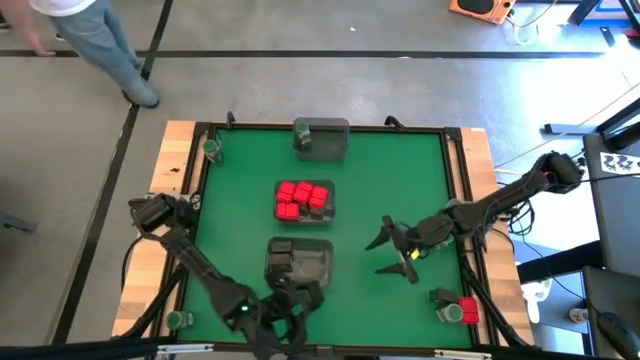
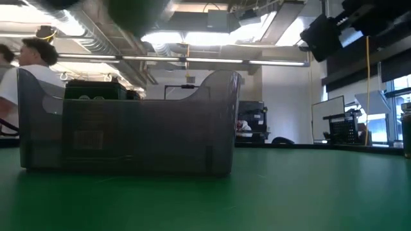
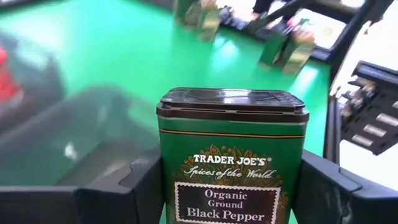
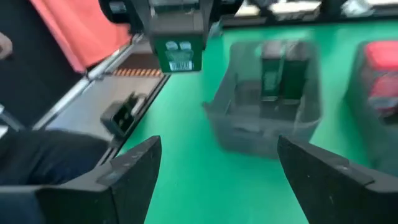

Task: Sort spices by type
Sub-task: Put the black seasoning can into the bottom gray bin

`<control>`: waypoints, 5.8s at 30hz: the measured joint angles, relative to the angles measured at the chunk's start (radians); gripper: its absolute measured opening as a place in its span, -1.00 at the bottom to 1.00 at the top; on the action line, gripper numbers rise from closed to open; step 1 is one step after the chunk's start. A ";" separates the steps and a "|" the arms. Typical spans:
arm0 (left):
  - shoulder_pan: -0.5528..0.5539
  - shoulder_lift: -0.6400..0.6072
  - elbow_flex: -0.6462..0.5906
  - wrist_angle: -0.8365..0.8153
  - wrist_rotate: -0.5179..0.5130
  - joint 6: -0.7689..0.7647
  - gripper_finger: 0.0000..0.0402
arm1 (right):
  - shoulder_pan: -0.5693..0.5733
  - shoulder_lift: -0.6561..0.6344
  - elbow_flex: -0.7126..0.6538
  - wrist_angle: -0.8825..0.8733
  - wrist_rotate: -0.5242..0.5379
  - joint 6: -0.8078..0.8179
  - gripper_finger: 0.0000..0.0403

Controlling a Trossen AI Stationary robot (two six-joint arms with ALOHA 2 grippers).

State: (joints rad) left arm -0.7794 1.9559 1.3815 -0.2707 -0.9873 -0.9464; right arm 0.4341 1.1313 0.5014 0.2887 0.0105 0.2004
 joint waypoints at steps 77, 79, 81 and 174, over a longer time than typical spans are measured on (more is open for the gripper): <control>0.132 0.386 0.002 0.931 0.112 0.674 0.62 | 0.253 0.574 0.042 0.549 0.378 -0.043 0.58; 0.124 0.375 0.001 0.926 0.115 0.689 0.62 | 0.253 0.563 0.042 0.544 0.365 -0.024 0.58; 0.116 0.358 0.001 0.926 0.114 0.707 0.62 | 0.254 0.547 0.042 0.546 0.343 -0.011 0.58; 0.033 0.280 0.002 0.513 0.167 0.213 0.62 | 0.295 0.765 0.362 0.167 0.685 0.223 0.57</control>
State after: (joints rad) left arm -0.7464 2.2356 1.3834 0.2420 -0.8200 -0.7335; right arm 0.7287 1.8960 0.8635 0.4554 0.6950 0.4233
